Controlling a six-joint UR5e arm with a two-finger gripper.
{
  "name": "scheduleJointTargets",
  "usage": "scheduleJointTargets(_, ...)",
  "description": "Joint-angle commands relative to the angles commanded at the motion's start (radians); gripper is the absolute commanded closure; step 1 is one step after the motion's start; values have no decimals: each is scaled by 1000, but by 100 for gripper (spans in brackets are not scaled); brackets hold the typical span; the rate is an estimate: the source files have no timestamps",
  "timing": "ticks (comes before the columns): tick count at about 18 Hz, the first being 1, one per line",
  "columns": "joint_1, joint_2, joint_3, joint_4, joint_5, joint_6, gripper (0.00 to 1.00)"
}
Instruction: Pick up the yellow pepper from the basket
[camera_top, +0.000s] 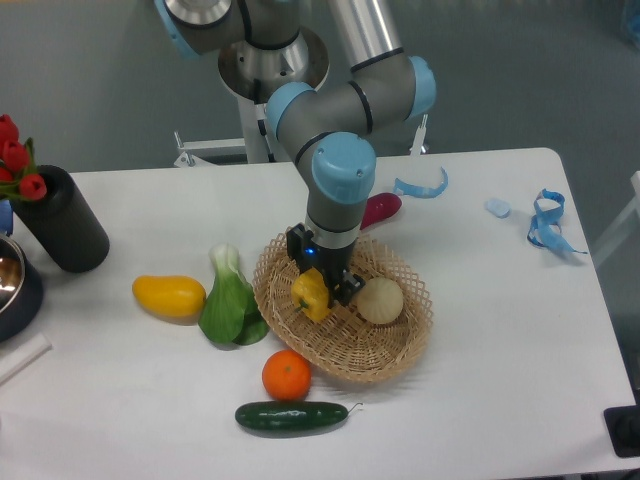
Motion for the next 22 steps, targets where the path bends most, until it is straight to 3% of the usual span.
scheduleJointTargets(5,83,2,97,-18,0,11,100)
scheduleJointTargets(9,149,-14,201,-132,2,12,100)
scheduleJointTargets(11,179,-29,220,-172,6,12,100)
scheduleJointTargets(15,229,-32,215,-172,46,26,96)
scheduleJointTargets(19,278,-35,230,-251,124,185,96)
scheduleJointTargets(22,293,-80,276,-256,124,195,96)
